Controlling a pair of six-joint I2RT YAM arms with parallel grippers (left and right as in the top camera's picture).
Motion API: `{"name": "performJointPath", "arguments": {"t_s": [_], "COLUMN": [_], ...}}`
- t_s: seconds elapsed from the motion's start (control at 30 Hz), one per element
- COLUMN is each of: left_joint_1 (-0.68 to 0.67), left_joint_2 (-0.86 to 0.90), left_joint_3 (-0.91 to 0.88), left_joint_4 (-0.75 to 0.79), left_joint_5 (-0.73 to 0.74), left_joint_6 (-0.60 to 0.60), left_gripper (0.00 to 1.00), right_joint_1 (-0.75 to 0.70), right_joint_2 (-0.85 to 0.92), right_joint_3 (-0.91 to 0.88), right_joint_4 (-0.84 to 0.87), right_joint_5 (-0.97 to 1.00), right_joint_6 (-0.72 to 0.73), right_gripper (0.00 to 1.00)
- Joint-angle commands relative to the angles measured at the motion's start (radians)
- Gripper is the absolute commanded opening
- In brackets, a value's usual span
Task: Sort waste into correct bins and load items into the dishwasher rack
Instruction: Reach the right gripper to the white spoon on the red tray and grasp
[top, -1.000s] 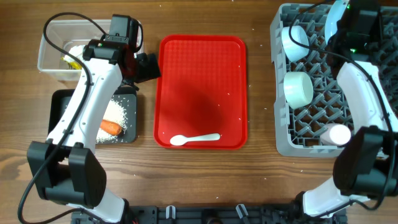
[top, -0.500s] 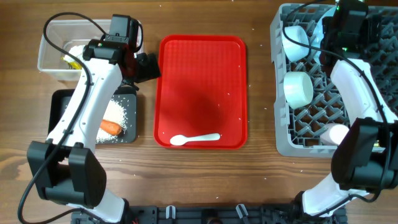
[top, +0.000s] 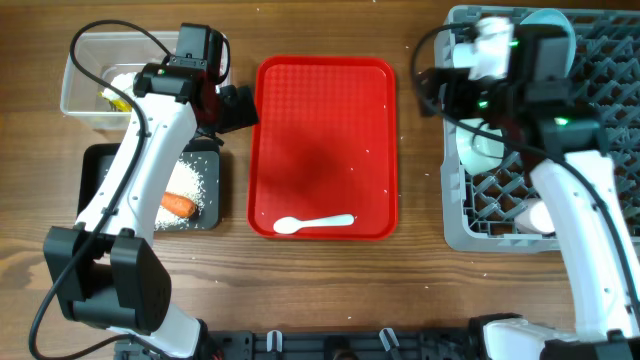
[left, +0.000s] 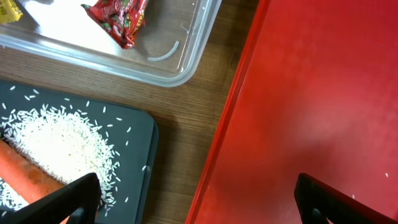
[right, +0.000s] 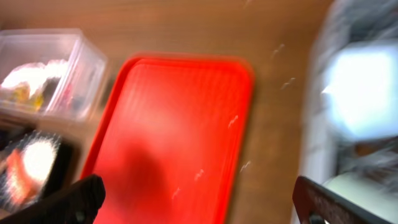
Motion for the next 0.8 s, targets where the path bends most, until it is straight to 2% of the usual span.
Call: {"name": "performJointPath", "arguments": {"t_s": [0.0,0.1,0.27,0.33,0.47,0.77], "left_joint_1": [0.002,0.002,0.002,0.002,0.002,0.002], "left_joint_2": [0.006,0.006,0.006,0.006,0.006,0.006], "left_joint_3": [-0.006,-0.006,-0.006,-0.006,-0.006,-0.006], "left_joint_4": [0.001,0.001,0.001,0.001,0.001,0.001], "left_joint_5": [0.005,0.005,0.005,0.005,0.005,0.005], "left_joint_6": [-0.002,-0.002,-0.002,-0.002,-0.002,-0.002], "left_gripper": [1.00,1.00,1.00,1.00,1.00,1.00], "right_joint_1": [0.156,0.343,0.473,0.506,0.538,0.539], "right_joint_2": [0.073,0.187,0.340,0.378,0.414,0.418], "right_joint_3": [0.001,0.001,0.001,0.001,-0.037,-0.236], "right_joint_4": [-0.087,-0.122,-0.172,-0.215,-0.226,-0.043], "right_joint_5": [-0.092,0.030,0.046,0.047,0.047,0.059], "right_joint_6": [0.003,-0.028,-0.052,-0.112,-0.208,-0.275], "right_gripper": [1.00,1.00,0.99,0.93,0.93,0.93]}}
